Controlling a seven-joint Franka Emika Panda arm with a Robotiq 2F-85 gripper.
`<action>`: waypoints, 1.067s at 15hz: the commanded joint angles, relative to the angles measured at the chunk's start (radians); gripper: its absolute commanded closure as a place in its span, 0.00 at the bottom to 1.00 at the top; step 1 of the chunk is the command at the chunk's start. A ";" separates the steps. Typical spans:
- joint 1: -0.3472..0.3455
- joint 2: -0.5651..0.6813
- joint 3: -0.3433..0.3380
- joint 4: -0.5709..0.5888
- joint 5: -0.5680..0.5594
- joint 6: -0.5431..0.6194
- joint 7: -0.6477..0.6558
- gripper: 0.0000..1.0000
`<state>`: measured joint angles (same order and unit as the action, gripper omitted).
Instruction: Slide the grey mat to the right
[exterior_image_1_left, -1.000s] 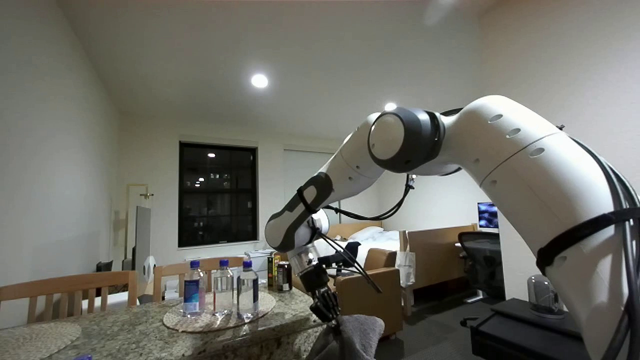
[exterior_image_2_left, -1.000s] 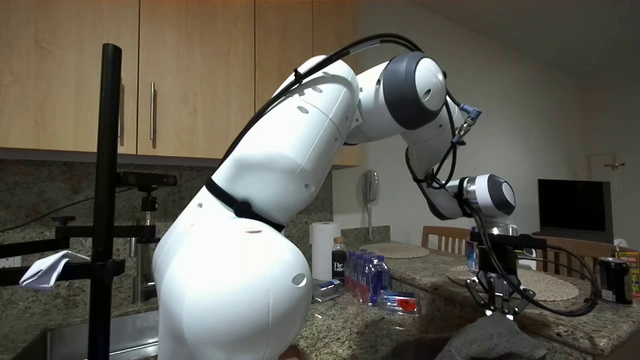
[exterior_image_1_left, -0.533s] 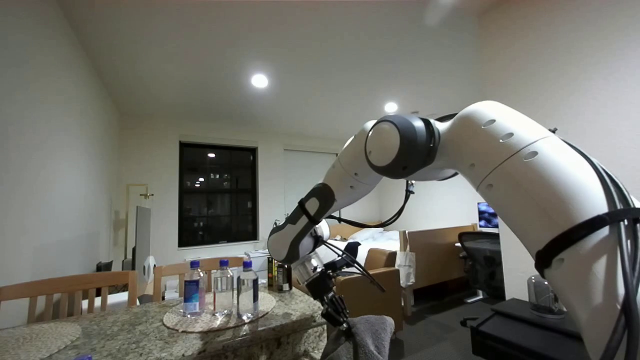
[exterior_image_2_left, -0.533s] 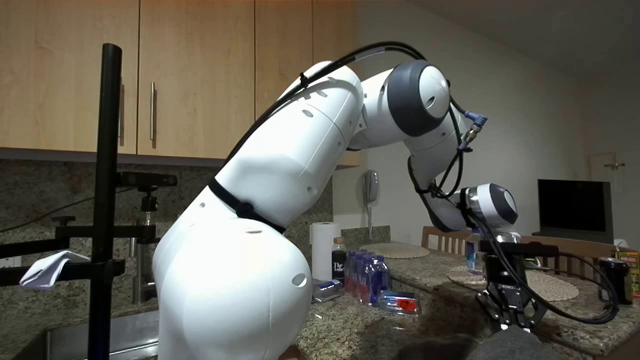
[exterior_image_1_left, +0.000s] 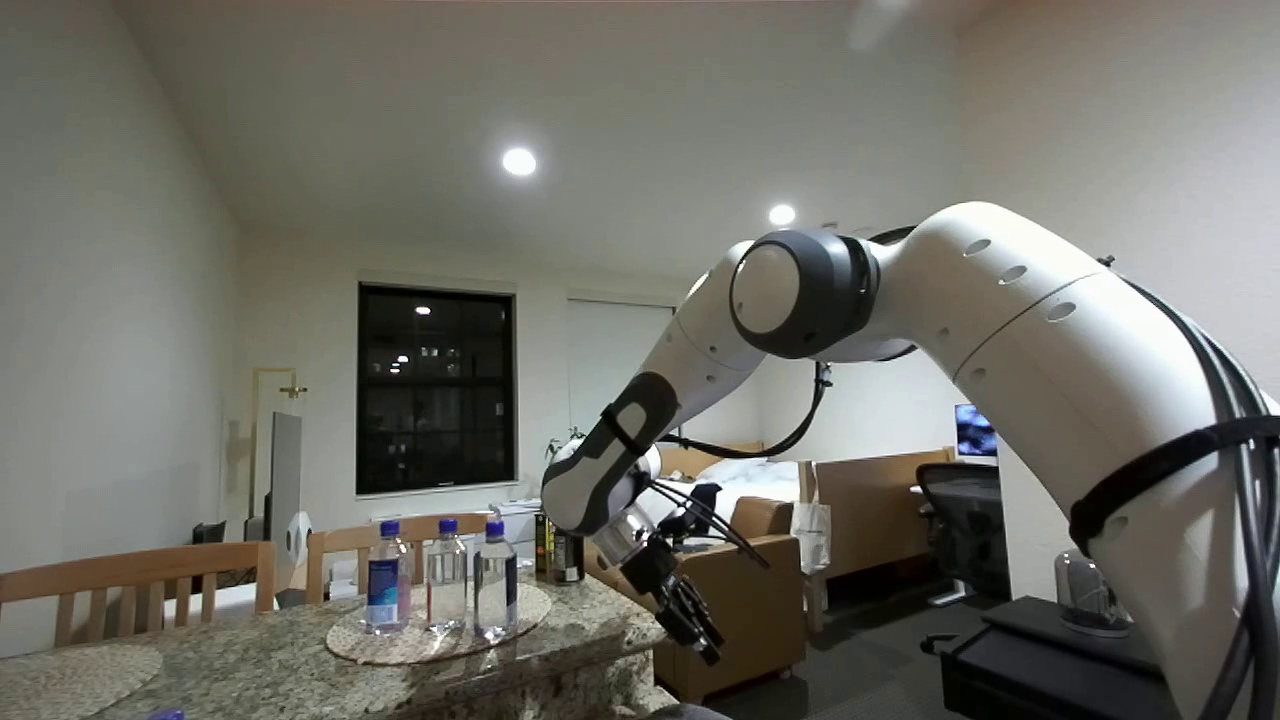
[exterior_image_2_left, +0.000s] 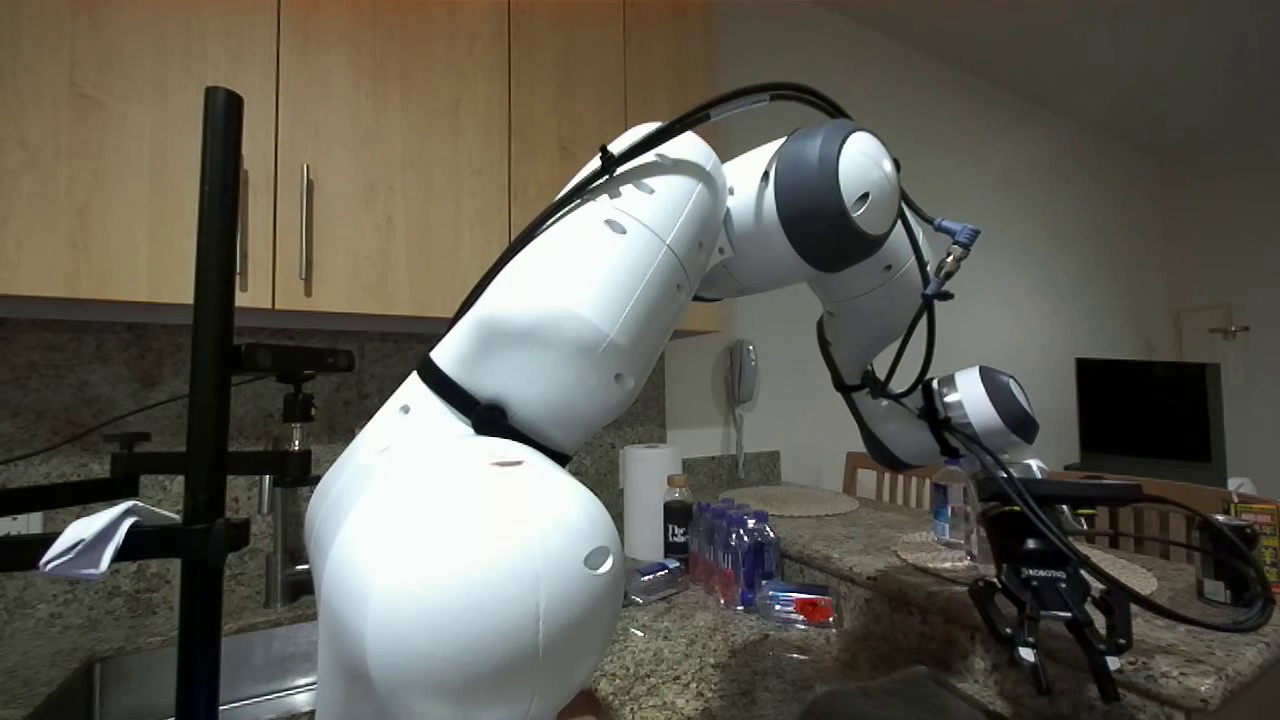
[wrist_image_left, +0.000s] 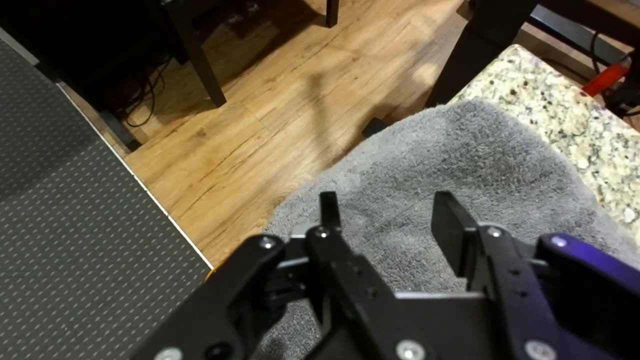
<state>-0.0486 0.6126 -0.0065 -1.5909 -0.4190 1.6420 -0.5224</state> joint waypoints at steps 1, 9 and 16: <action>-0.008 -0.028 0.002 -0.033 -0.049 -0.003 -0.060 0.17; -0.010 -0.053 0.012 -0.037 -0.047 -0.008 -0.129 0.00; -0.017 -0.138 0.039 -0.070 0.028 0.038 -0.158 0.00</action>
<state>-0.0487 0.5534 0.0137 -1.5918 -0.4407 1.6420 -0.6765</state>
